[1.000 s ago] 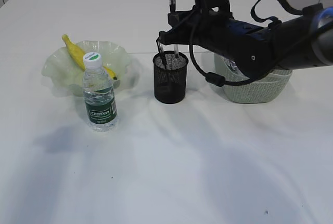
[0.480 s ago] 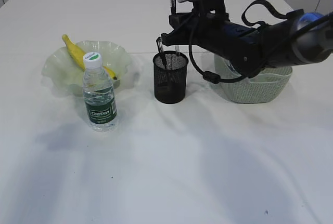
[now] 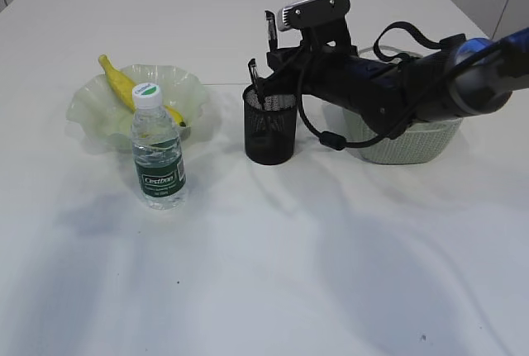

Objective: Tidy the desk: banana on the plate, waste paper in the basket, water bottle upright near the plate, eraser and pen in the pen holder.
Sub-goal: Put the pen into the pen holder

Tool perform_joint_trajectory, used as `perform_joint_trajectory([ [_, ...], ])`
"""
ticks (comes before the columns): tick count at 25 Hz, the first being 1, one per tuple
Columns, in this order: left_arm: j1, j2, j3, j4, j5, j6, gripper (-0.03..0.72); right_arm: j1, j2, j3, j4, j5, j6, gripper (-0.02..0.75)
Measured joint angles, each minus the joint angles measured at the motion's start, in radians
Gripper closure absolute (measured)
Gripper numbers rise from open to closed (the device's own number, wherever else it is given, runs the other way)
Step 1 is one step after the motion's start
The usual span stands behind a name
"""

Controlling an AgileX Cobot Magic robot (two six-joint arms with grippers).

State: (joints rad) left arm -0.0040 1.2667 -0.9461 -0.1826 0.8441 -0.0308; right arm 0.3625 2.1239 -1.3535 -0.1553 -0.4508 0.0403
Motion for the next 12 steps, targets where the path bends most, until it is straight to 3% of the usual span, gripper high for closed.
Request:
perform_joint_trajectory([
  [12, 0.0, 0.0, 0.0, -0.034, -0.006, 0.0, 0.362, 0.0, 0.002, 0.0, -0.008, 0.051, 0.011, 0.689],
])
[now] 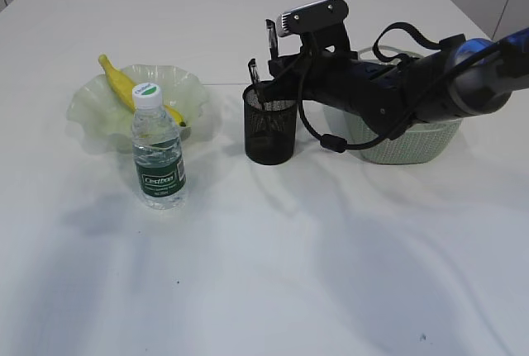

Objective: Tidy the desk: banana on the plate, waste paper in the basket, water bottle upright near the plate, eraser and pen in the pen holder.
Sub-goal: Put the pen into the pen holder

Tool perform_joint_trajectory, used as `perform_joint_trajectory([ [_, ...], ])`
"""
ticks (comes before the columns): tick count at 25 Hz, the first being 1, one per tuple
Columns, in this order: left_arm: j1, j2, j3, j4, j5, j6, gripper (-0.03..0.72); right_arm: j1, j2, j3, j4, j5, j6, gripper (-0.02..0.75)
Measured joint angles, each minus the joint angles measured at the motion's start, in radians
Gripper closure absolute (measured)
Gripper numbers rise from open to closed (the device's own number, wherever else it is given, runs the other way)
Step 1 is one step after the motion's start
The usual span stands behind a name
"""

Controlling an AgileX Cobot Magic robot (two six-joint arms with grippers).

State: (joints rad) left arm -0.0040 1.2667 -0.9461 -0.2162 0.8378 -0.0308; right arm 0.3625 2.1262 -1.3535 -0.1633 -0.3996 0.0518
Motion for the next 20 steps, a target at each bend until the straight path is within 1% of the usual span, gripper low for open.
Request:
perform_joint_trajectory([
  [9, 0.0, 0.0, 0.0, -0.002, 0.0, 0.0, 0.362, 0.0, 0.0, 0.0, 0.0, 0.034, 0.002, 0.651],
  [11, 0.0, 0.0, 0.0, -0.002, 0.0, 0.0, 0.362, 0.0, 0.0, 0.0, 0.0, 0.036, 0.002, 0.629],
  [15, 0.0, 0.0, 0.0, -0.002, 0.002, 0.0, 0.362, 0.0, 0.0, 0.0, 0.0, 0.038, 0.009, 0.554],
  [20, 0.0, 0.0, 0.0, -0.002, 0.005, 0.0, 0.362, 0.0, 0.0, 0.0, 0.0, 0.039, 0.013, 0.525],
])
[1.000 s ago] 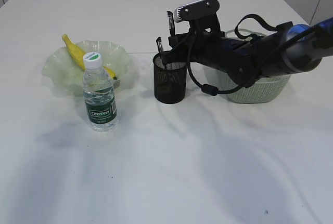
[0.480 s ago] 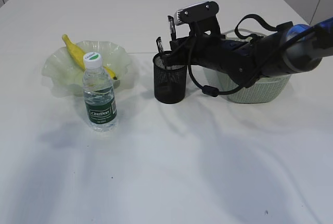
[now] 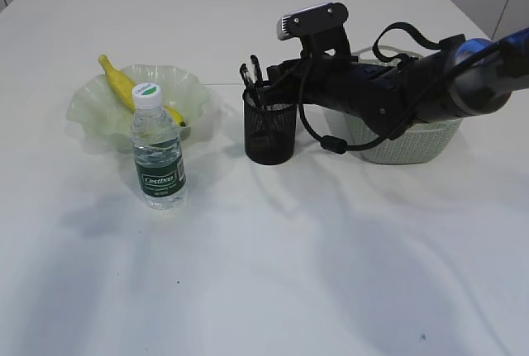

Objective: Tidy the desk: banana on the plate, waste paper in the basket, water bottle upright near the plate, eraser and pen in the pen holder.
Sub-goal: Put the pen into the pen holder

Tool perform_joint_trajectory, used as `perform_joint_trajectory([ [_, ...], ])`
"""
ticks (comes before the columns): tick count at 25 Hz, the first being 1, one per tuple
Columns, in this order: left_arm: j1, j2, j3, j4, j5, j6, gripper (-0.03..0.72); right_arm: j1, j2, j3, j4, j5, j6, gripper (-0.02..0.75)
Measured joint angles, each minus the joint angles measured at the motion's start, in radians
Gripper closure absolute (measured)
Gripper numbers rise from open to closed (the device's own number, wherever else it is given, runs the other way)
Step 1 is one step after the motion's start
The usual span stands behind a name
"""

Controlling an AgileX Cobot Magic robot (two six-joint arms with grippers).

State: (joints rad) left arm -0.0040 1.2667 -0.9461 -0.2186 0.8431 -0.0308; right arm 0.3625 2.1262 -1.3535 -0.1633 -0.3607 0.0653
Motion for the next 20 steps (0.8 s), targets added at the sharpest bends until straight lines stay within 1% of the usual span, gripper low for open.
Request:
perform_joint_trajectory([
  [4, 0.0, 0.0, 0.0, 0.0, 0.0, 0.0, 0.362, 0.0, 0.0, 0.0, 0.0, 0.0, 0.0, 0.524],
  [7, 0.0, 0.0, 0.0, -0.001, 0.003, 0.0, 0.362, 0.0, -0.021, 0.0, 0.0, 0.064, 0.0, 0.523],
  [20, 0.0, 0.0, 0.0, -0.002, 0.022, 0.0, 0.362, 0.0, -0.276, -0.002, -0.016, 0.68, 0.004, 0.523],
])
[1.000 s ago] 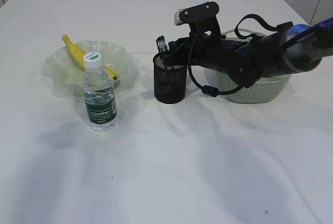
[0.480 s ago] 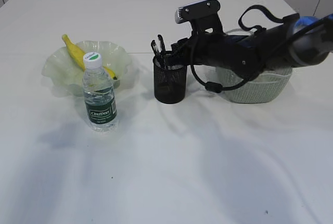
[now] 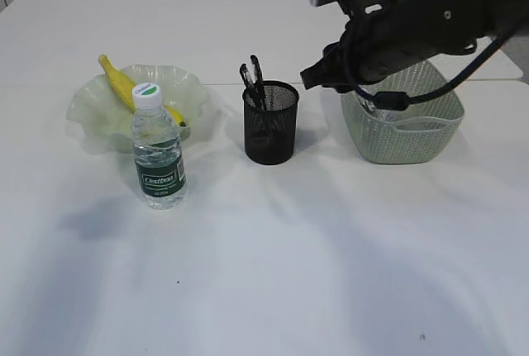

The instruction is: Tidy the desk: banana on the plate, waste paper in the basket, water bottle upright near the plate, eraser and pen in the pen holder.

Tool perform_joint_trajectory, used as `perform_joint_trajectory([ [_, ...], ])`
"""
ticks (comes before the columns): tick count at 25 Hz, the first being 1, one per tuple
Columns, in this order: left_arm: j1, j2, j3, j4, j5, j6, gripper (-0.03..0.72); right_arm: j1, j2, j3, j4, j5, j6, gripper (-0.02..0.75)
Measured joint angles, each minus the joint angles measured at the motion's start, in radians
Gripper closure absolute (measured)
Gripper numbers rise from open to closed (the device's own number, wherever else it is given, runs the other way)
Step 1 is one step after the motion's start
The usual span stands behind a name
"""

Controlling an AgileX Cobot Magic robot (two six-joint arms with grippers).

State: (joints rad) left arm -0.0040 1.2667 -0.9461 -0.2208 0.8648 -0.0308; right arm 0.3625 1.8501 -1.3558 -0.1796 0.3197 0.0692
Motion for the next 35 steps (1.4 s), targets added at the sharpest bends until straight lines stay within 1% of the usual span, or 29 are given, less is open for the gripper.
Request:
perform_joint_trajectory([
  [4, 0.0, 0.0, 0.0, 0.015, 0.01, 0.001, 0.362, 0.0, -0.077, 0.0, 0.013, 0.179, -0.014, 0.523],
  [8, 0.0, 0.0, 0.0, 0.058, 0.004, 0.004, 0.362, 0.0, -0.134, 0.0, 0.073, 0.337, -0.069, 0.523],
  [11, 0.0, 0.0, 0.0, 0.081, -0.012, 0.005, 0.344, -0.022, -0.153, 0.0, 0.118, 0.44, -0.095, 0.515],
  [13, 0.0, 0.0, 0.0, 0.09, -0.014, 0.006, 0.307, -0.06, -0.155, 0.0, 0.161, 0.499, -0.116, 0.476],
  [17, 0.0, 0.0, 0.0, 0.107, -0.014, 0.007, 0.241, -0.181, -0.168, 0.0, 0.288, 0.594, -0.179, 0.36],
  [19, 0.0, -0.004, 0.0, 0.117, -0.016, 0.007, 0.231, -0.24, -0.188, 0.002, 0.328, 0.615, -0.193, 0.337],
  [22, 0.0, -0.035, 0.0, 0.141, -0.013, 0.007, 0.226, -0.319, -0.229, 0.026, 0.345, 0.625, -0.199, 0.325],
  [25, 0.0, -0.074, 0.0, 0.156, 0.008, 0.007, 0.225, -0.364, -0.28, 0.076, 0.347, 0.626, -0.199, 0.325],
  [30, 0.0, -0.139, 0.0, 0.16, 0.072, 0.007, 0.225, -0.378, -0.365, 0.219, 0.342, 0.612, -0.201, 0.325],
  [35, 0.0, -0.237, 0.0, 0.164, 0.109, 0.007, 0.225, -0.378, -0.478, 0.336, 0.368, 0.558, -0.202, 0.325],
])
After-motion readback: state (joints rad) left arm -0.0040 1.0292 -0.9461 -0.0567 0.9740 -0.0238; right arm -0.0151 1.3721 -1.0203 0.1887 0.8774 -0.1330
